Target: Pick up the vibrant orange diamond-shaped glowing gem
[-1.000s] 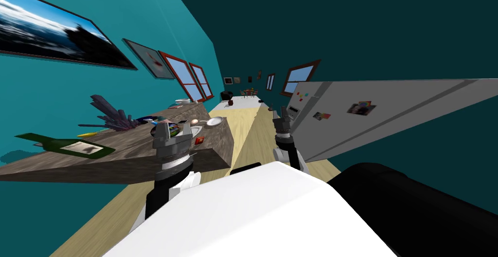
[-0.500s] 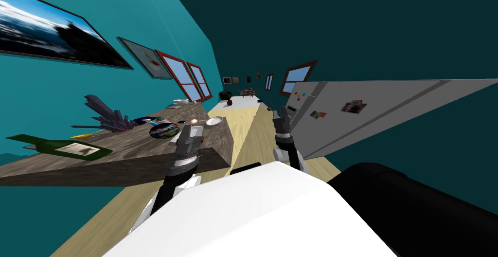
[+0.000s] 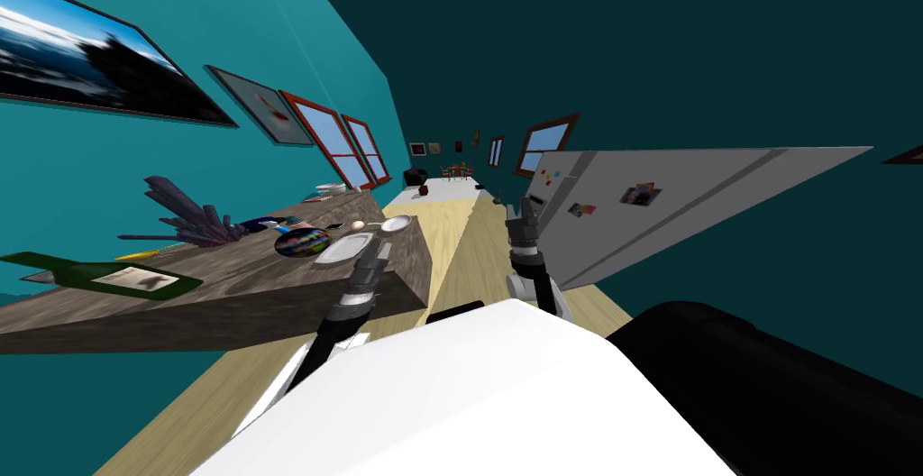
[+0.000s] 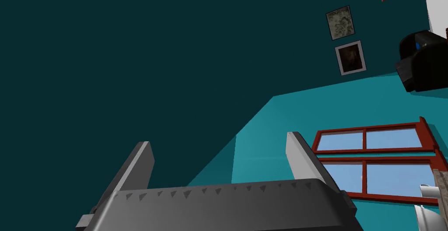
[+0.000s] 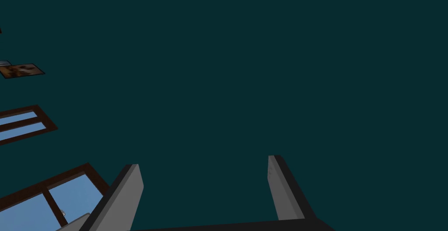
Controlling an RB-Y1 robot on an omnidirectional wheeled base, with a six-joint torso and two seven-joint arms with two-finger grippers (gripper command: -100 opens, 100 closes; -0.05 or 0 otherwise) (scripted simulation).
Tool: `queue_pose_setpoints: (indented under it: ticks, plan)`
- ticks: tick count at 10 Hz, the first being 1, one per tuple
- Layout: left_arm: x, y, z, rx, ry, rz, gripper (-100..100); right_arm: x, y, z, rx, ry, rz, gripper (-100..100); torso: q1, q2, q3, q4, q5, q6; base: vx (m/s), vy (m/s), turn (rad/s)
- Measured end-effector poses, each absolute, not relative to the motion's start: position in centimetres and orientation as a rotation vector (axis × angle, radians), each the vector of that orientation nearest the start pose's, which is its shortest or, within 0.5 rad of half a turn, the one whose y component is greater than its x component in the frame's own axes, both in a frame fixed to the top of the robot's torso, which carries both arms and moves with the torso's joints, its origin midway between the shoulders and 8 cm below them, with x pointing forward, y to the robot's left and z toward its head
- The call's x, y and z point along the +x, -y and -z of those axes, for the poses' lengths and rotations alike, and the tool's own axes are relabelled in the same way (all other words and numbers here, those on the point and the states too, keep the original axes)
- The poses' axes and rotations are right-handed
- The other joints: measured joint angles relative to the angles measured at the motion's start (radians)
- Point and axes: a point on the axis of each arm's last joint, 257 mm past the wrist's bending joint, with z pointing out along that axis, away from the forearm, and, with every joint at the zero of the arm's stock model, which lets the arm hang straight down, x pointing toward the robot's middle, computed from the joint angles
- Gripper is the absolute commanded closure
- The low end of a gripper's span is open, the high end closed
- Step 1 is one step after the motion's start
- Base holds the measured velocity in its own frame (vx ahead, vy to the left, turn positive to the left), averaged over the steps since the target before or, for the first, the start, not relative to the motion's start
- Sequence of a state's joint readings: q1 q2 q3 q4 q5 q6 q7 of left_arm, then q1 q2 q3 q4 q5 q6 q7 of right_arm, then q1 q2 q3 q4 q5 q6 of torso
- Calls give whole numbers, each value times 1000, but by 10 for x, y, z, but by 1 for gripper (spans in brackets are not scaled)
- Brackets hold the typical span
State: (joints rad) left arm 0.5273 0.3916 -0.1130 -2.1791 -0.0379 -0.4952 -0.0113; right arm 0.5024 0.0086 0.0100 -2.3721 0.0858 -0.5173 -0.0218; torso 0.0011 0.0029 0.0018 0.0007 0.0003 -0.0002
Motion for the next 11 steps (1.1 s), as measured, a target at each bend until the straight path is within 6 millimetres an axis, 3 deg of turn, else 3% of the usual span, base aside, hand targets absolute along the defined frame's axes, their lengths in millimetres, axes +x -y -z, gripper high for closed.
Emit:
queue_pose_setpoints:
  ticks: [8,11]
  plan:
    - [362,-204,143,-427,-1414,1252,-100,322,262,-66,533,-575,-1299,0,0,-1,-1,0,0,0,-32,8,-38]
    - [362,-209,190,-413,-1575,1191,-100,322,262,-66,533,-575,-1299,0,0,-1,-1,0,0,0,-32,11,-48]
